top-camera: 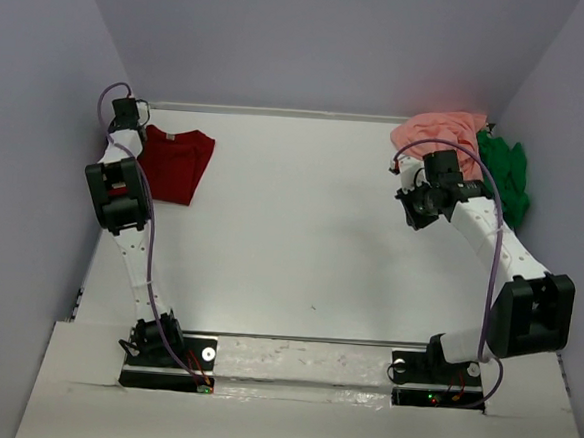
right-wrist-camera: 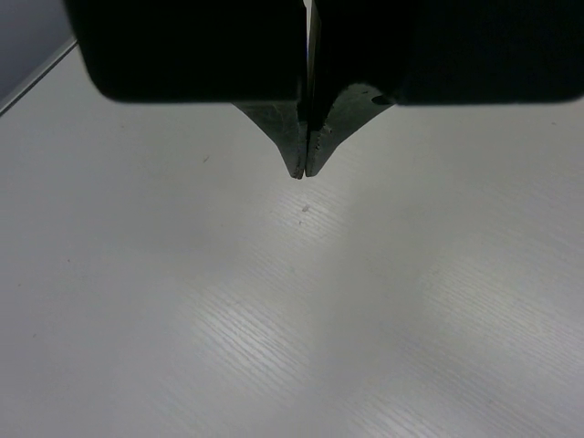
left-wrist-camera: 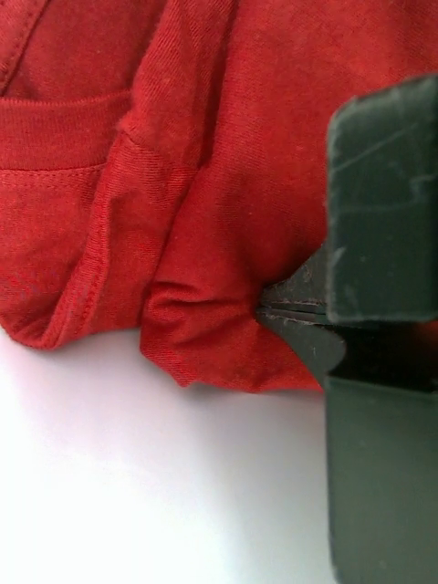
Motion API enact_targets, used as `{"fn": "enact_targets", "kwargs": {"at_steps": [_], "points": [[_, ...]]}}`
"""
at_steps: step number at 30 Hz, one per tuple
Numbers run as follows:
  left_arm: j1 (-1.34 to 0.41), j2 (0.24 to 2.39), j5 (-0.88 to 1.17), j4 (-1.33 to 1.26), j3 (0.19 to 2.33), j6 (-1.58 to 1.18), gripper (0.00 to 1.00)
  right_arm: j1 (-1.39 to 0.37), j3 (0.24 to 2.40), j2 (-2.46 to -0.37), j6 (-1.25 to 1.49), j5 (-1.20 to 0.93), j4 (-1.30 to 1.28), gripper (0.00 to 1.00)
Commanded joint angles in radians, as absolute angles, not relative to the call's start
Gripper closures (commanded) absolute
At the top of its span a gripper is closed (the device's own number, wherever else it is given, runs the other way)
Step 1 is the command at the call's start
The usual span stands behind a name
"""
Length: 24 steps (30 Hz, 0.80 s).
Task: Fold and stack the t-shirts
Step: Put the neatly folded tshirt into the corner of the board with the left arm
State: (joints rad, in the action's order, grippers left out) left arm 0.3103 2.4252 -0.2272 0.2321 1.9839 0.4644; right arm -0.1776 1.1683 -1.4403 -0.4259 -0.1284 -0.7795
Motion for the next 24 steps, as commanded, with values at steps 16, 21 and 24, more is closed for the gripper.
{"fn": "enact_targets", "kwargs": {"at_steps": [16,21,24], "points": [[0.223,1.564,0.138,0.345,1.694,0.319,0.53,-0.161,0.959,-1.169,-0.359,-0.04,-0.606,0.24],[0.167,1.349,0.16,0.229,1.409,0.322,0.31,-0.123,0.853,-1.066,-0.29,0.086,-0.465,0.12],[0.144,1.295,0.153,0.19,1.28,0.295,0.2,-0.1,0.815,-0.994,-0.27,0.103,-0.42,0.05]]}}
